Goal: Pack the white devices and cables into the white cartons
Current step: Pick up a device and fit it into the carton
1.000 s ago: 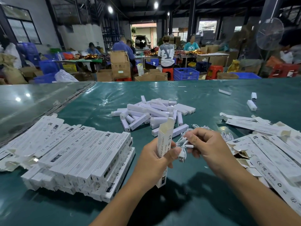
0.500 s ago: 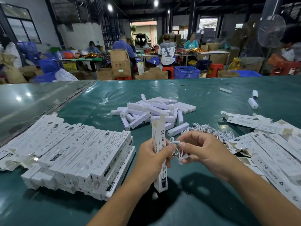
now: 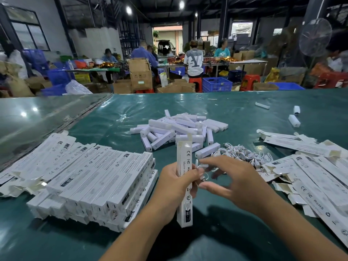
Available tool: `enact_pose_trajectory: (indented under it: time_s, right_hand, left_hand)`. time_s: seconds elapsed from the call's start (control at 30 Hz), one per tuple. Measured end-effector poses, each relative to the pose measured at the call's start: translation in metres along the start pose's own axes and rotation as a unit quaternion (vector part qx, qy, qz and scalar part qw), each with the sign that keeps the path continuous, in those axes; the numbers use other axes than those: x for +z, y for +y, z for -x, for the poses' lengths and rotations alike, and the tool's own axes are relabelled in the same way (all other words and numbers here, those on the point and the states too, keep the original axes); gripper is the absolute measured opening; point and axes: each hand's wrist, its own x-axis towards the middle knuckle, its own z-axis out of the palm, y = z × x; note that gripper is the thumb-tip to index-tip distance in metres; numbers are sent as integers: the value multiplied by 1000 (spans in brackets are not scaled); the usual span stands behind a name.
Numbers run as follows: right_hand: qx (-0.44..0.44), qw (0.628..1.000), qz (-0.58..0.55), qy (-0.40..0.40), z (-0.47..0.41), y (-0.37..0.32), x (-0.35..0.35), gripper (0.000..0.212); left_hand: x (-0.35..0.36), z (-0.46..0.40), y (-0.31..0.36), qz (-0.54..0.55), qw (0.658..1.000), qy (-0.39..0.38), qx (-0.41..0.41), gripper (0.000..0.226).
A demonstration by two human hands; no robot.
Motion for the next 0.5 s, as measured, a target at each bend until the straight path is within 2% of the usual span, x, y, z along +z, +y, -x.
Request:
enact_pose_trajectory:
  time_s: [0.13, 0.3, 0.37, 0.43, 0.5]
  right_hand:
    - [5, 999, -38, 25, 1, -5, 5, 50]
    - [16, 995, -84, 58, -2, -1, 5, 33]
    - [51, 988, -134, 54, -1, -1, 5, 29]
    - [97, 978, -180, 47, -1, -2, 5, 23]
    - [95, 980, -168, 57, -1, -3, 4, 18]
  left_hand:
    - [-4, -1, 4, 33, 999, -16, -13, 12]
    - [-7, -1, 7, 55, 998, -25, -35, 14]
    - [-7, -1, 8, 53, 997, -25, -40, 14]
    - [-7, -1, 10, 61, 996, -26, -53, 21]
    - [-7, -1, 12, 95, 992, -26, -80, 38]
